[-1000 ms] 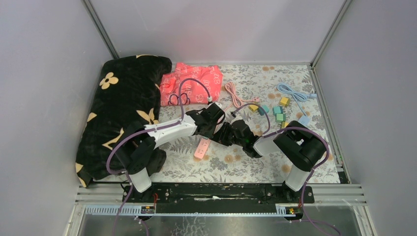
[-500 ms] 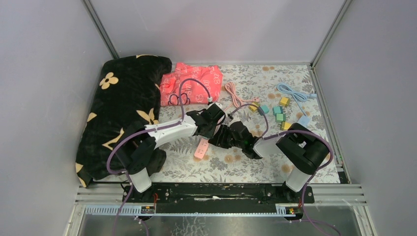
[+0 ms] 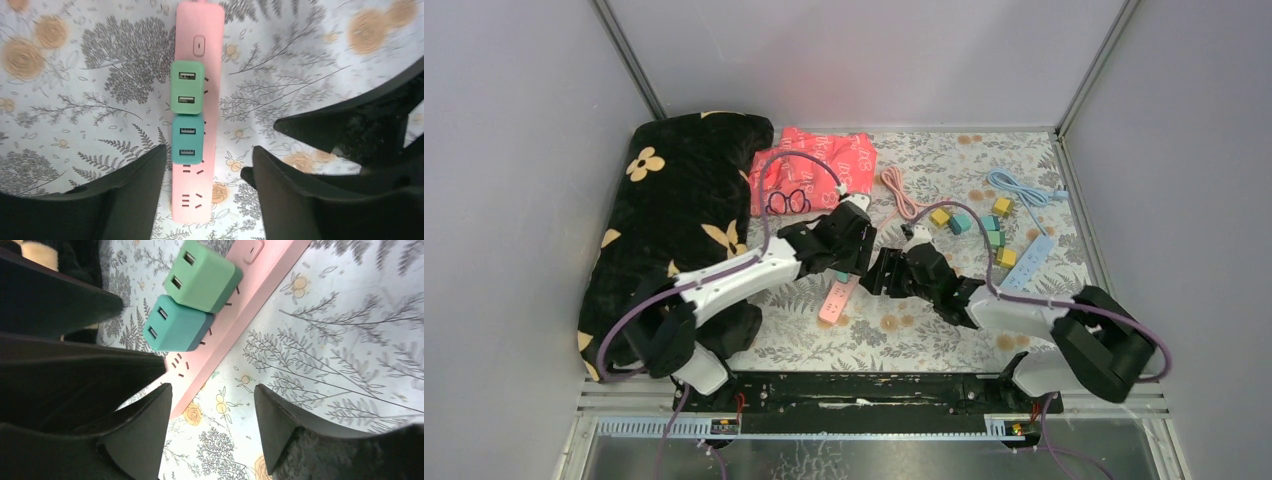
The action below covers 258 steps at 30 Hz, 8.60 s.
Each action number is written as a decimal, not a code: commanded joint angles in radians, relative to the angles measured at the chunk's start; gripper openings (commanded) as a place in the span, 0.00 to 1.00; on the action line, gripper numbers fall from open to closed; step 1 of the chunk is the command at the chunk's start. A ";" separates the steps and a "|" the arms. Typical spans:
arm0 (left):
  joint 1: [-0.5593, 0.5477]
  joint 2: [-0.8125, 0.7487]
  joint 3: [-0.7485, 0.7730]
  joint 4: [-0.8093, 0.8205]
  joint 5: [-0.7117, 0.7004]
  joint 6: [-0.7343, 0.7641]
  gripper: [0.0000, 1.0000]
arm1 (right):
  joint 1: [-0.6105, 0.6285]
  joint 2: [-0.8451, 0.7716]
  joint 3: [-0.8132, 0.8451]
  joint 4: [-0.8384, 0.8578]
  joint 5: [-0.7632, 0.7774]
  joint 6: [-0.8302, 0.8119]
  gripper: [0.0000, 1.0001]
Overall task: Insert the plug
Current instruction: Insert the plug into the socket, then pick up the plug from the center of the board, then insert the plug into the socket.
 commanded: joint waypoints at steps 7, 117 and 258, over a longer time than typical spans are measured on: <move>0.069 -0.294 -0.083 -0.040 -0.011 -0.014 0.91 | 0.006 -0.272 0.069 -0.332 0.250 -0.189 0.83; 0.364 -0.576 -0.209 0.004 -0.056 0.256 1.00 | -0.650 0.475 0.629 -0.659 0.218 -0.430 0.48; 0.186 -0.327 -0.109 -0.065 0.215 0.039 0.00 | 0.068 -0.114 0.003 0.093 0.112 -0.064 0.85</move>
